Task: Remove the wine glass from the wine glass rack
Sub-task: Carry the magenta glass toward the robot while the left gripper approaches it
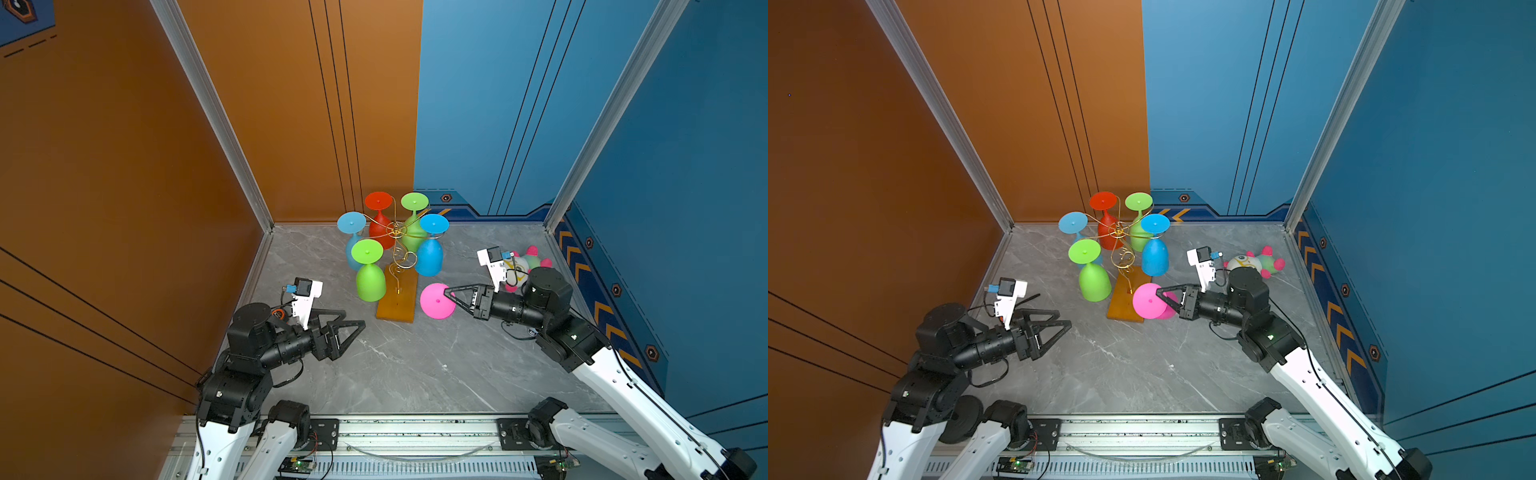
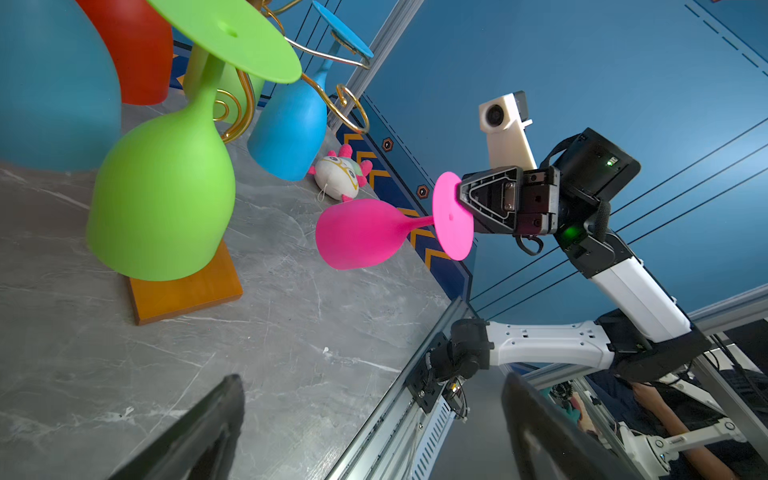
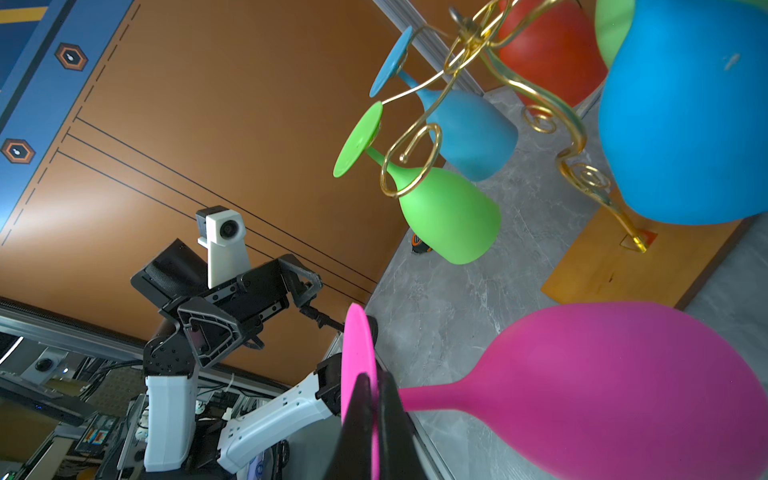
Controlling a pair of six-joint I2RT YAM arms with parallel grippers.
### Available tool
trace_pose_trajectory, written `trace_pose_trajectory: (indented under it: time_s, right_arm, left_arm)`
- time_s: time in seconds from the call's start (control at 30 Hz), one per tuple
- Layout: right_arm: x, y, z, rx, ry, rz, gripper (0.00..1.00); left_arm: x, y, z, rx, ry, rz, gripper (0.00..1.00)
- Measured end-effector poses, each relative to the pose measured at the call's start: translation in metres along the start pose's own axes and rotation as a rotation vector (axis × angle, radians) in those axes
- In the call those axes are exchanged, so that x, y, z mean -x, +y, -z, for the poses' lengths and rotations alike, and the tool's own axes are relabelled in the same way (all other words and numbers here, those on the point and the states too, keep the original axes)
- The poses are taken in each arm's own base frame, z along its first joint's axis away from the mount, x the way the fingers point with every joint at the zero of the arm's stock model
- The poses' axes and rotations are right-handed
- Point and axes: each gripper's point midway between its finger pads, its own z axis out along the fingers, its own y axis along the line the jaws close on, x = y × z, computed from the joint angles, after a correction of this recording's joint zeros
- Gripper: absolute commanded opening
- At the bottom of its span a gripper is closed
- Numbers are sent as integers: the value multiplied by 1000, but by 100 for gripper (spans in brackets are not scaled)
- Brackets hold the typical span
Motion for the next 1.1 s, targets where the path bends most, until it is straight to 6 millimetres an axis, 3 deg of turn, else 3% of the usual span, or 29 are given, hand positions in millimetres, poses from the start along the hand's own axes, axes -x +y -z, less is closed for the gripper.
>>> trace_pose_trajectory:
  time_s: [0.13, 0.4, 0.8, 1.1]
  right_arm:
    - [-22, 9, -7, 33, 69, 30, 0]
    - [-52, 26, -18, 92, 153, 76, 0]
    - [-72, 28, -46, 130, 228, 100, 0]
    - [-72, 39, -56, 171, 232, 127, 0]
  left_arm:
    - [-8, -7, -1, -44, 30, 40, 87]
    - [-24, -17, -8, -136, 68, 104, 69]
    - [-33, -31, -18, -235, 106, 133, 58]
    - [-45, -34, -32, -270, 179, 154, 51]
